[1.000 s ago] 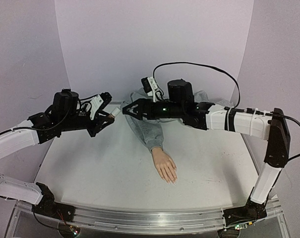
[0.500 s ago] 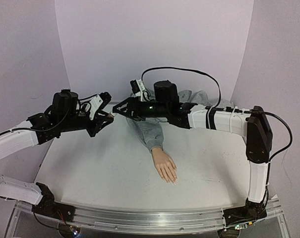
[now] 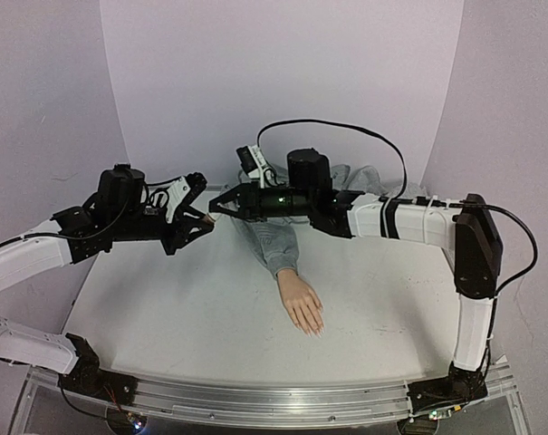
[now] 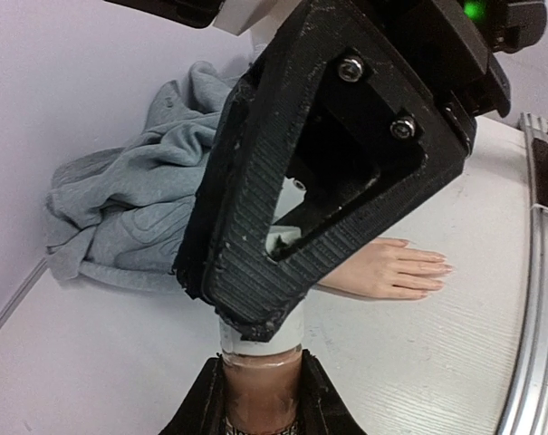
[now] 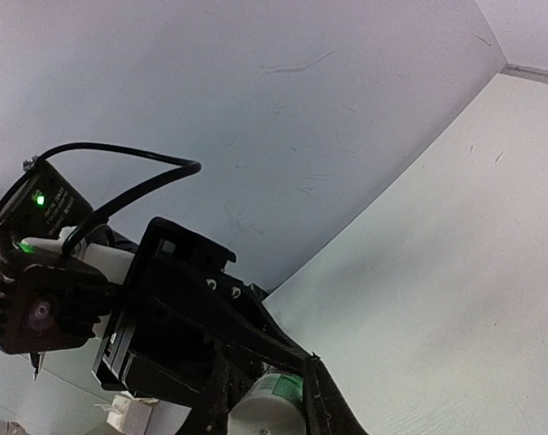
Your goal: Paint the nails
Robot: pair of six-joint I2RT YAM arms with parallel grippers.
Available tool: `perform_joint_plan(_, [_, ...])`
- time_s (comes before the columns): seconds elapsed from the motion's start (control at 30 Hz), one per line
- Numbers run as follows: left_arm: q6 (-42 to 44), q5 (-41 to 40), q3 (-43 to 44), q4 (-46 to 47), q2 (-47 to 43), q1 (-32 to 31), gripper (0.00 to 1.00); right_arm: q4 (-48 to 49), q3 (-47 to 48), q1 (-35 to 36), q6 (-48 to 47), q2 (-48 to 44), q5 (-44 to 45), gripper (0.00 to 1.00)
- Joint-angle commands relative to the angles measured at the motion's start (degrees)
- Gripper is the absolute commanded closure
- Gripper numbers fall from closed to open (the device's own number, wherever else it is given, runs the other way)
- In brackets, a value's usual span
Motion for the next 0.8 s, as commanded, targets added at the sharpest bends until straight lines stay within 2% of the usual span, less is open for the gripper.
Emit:
perform_joint_plan(0.0, [-1.6, 16.9, 1.4, 3.9, 1.4, 0.2, 1.00, 3.1, -5.3, 0.3, -7.9, -6.4, -7.6, 0.87])
perform_joint_plan(0.1, [-2.1, 33.3, 2.0, 4.2, 2.5, 1.6, 1.00, 3.1, -11.8, 0.2, -15.9, -11.6, -13.7, 0.88])
perform_joint_plan(0.17, [-2.7, 48.1, 2.6, 4.4, 3.7, 2.5, 1.00, 2.9, -16.9, 0.3, -22.1, -15.6, -20.5, 0.87])
perform_joint_plan(0.23, [-3.8, 61.5, 3.8, 4.4, 6.3, 2.5, 1.00, -0.4, -20.8, 1.0, -27.7, -19.2, -25.1, 0.92])
perform_joint_plan(0.27, [-4.7, 65.9, 4.4, 4.4, 7.6, 2.5, 1.00, -2.0, -22.2, 1.2, -30.1, -20.8, -24.4, 0.98])
perform_joint_plan(0.3, [-5.5, 66.9, 4.9, 4.4, 8.6, 2.5, 1.00, -2.3, -23.9, 1.5, -30.9, -22.8, -22.9, 1.00])
perform_joint_plan(0.5, [-4.7, 56.0, 4.6, 4.5, 9.2, 2.5, 1.00, -2.1, -23.7, 2.4, -29.9, -23.6, -11.0, 0.98])
perform_joint_plan(0.63, [-2.6, 41.7, 2.8, 4.6, 6.3, 2.5, 1.00, -2.5, -22.0, 2.4, -28.0, -23.6, 0.5, 0.72])
perform_joint_plan(0.67, [-1.3, 36.5, 2.0, 4.5, 5.3, 2.5, 1.00, -3.1, -21.3, 2.4, -27.5, -23.6, 4.1, 0.66])
perform_joint_plan(0.77, [2.5, 16.0, -0.1, 4.5, 1.5, 2.4, 1.00, -7.6, -18.8, 2.3, -26.2, -23.2, 12.7, 0.39])
